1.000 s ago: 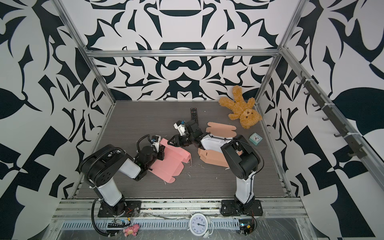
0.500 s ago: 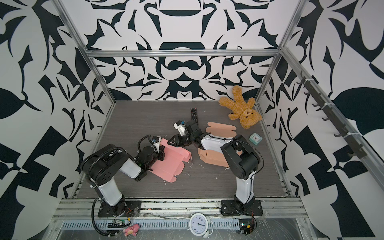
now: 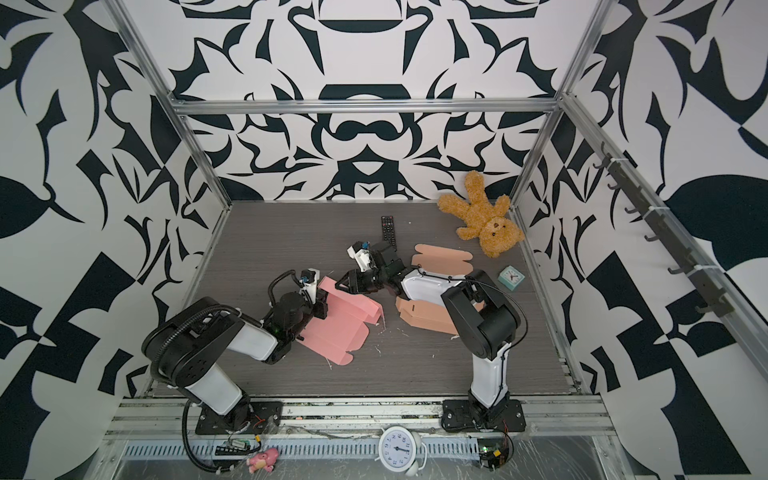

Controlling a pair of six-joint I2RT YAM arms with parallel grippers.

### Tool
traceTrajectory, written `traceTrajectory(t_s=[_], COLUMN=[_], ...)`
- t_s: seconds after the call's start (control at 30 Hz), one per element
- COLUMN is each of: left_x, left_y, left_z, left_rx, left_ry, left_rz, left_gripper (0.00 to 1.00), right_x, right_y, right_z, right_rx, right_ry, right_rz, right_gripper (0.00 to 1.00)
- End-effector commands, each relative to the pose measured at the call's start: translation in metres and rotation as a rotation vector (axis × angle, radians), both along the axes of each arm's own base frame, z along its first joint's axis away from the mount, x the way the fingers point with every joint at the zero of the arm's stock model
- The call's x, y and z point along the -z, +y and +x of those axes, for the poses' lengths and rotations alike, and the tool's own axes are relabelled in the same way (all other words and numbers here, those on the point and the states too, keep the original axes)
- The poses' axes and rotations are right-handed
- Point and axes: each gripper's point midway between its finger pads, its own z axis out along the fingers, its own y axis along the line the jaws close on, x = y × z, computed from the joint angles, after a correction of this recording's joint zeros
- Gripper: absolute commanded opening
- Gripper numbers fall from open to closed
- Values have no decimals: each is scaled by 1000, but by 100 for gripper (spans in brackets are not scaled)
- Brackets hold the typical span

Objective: Fold the paper box

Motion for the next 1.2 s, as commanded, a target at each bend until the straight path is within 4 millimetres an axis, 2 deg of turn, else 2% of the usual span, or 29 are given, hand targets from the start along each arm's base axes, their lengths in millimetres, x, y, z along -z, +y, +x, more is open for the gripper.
traceTrajectory(t_s=[0.0,0.27,0.4,0.57,0.73,0.93,1.07,1.17], left_x=[2,0,-4,-7,-1,2,-8,-12], left_y=[-1,1,1,13,21,27,26,27], left_z=[-1,-5,-8,-11,-22,-33,-38,-42], left_rx=[-1,-5,-8,-79,-138,-203,-200,-200], left_ry=[4,3,9,58,201,356,379,394], left_rz=[12,2,-38,-87,-147,-145,-184,-204], left_gripper=[18,15,14,14,17,16,15,15], right_x=[-12,-34,-68,-104,-124,-141,-141,-136], right_y=[-1,-6,-21,-55,-77,-81,-83,-92], right_z=[-5,-4,-5,-17,-45,-74,-80,-76], right_rx=[-4,7,37,88,119,125,125,164], right_ry=[-27,-69,-170,-321,-429,-535,-568,-585], right_rz=[-4,-16,-67,-232,-362,-459,-537,-614], right_gripper=[38,42,46,48,37,24,19,15])
